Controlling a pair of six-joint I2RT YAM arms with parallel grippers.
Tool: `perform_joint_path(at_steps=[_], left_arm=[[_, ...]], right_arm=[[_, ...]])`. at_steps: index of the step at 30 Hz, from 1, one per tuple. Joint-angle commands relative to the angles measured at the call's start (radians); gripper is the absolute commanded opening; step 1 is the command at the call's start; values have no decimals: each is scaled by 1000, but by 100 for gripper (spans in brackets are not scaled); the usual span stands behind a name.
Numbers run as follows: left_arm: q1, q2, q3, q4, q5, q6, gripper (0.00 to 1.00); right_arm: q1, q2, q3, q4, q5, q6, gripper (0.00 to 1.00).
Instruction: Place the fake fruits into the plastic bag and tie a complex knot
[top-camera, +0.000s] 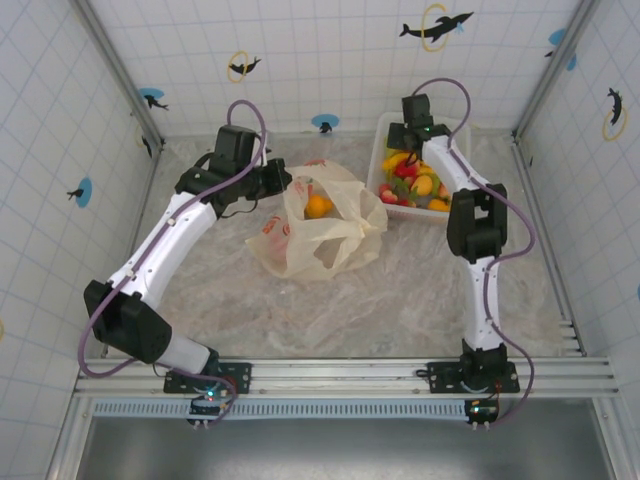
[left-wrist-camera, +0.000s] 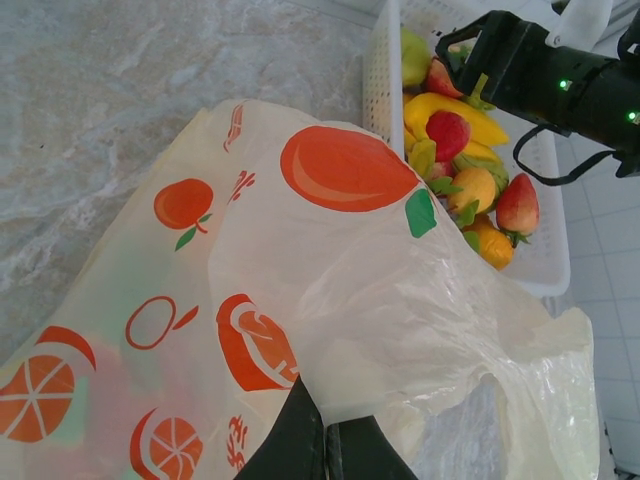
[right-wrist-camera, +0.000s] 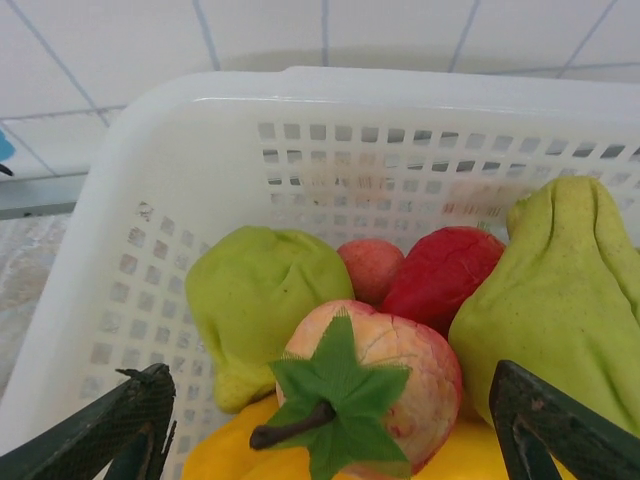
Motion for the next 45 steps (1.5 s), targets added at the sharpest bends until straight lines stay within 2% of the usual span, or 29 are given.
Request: perform_joint_path(at_steps=[1,6,12,16,20,26,32,35,41,45], left_arm=[[11,-20,23,-29,-23,22,0],[14,-12,25,-38,-30,23,0],[14,-12,29,-38,-33,19,0],[14,-6,37,-45,-31,19,0],[13,-5,39,-45,-31,18,0],[13,-8,43,-48,-33,17,0],[14,-8,37,-42,-28,19,0],[14,-7,36,-36,-24,21,0],[14,-4,27,-22,-13,23,0],[14,0,22,-9,-10,24,0]], right_arm=[[1,67,92,-64,56,-62,84],[9,136,190,-103,83,-97,84],[6,166,204,-92,96,-105,80],[7,175,205,-109,95,-111,73],[7,177,206,-121,103,-122,63],[7,119,204,-114,117,-133,48],[11,-18,179,-116,98,-130,47],[17,-120,90,-92,72,-116,47],[31,-452,-241,60,-5,-71,47],[46,-689,-504,197,-99,-24,47]])
